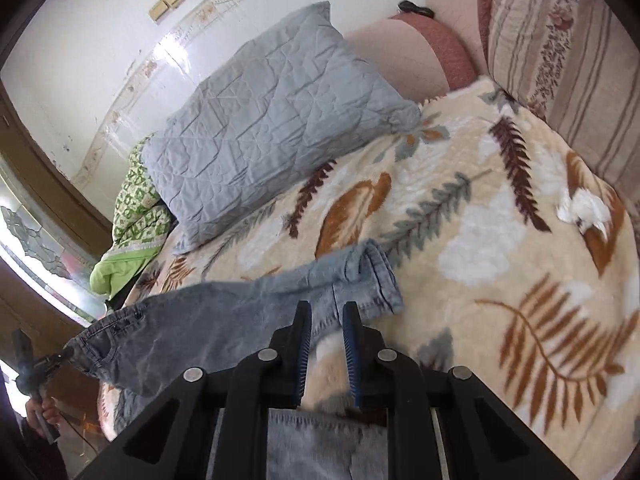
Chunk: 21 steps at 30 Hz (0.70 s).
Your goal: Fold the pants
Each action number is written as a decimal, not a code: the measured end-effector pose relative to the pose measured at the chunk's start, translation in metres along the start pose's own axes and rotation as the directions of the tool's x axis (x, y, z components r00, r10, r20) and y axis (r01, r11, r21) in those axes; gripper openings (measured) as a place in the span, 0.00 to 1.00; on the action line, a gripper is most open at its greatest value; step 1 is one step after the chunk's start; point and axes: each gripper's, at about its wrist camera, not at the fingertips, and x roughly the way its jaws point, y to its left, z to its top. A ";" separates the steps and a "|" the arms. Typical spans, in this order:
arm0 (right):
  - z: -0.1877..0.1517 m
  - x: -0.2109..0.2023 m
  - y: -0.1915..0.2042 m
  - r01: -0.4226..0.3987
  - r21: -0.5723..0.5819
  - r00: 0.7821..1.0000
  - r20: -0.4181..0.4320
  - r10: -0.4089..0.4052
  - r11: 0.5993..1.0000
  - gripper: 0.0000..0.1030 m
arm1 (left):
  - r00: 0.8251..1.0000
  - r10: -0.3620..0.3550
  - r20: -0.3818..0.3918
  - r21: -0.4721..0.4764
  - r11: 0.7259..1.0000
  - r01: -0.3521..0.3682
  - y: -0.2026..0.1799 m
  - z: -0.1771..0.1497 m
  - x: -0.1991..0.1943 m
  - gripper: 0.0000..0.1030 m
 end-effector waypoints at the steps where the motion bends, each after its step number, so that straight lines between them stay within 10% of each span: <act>1: 0.000 -0.002 -0.002 -0.006 0.012 1.000 -0.019 0.006 1.000 0.20 | 1.000 -0.002 -0.002 -0.001 1.000 0.002 0.000 -0.004 0.000 0.03; 5: 0.004 0.016 -0.010 -0.074 0.165 0.988 -0.119 0.094 0.984 0.28 | 1.000 -0.012 0.008 -0.011 1.000 0.012 -0.003 -0.008 0.000 0.03; 8: 0.009 0.044 -0.012 -0.067 0.248 0.985 -0.136 0.103 0.966 0.71 | 1.000 -0.005 0.016 0.018 1.000 0.005 -0.009 -0.007 -0.003 0.03; 14: 0.034 0.103 -0.014 -0.105 0.381 0.982 -0.104 0.156 0.918 0.72 | 0.999 -0.002 0.037 0.017 1.000 0.002 -0.004 -0.002 -0.009 0.03; 21: 0.040 0.166 -0.031 0.084 0.505 0.987 -0.158 -0.004 0.859 0.70 | 0.999 -0.013 0.043 0.009 1.000 0.013 0.000 -0.004 -0.008 0.03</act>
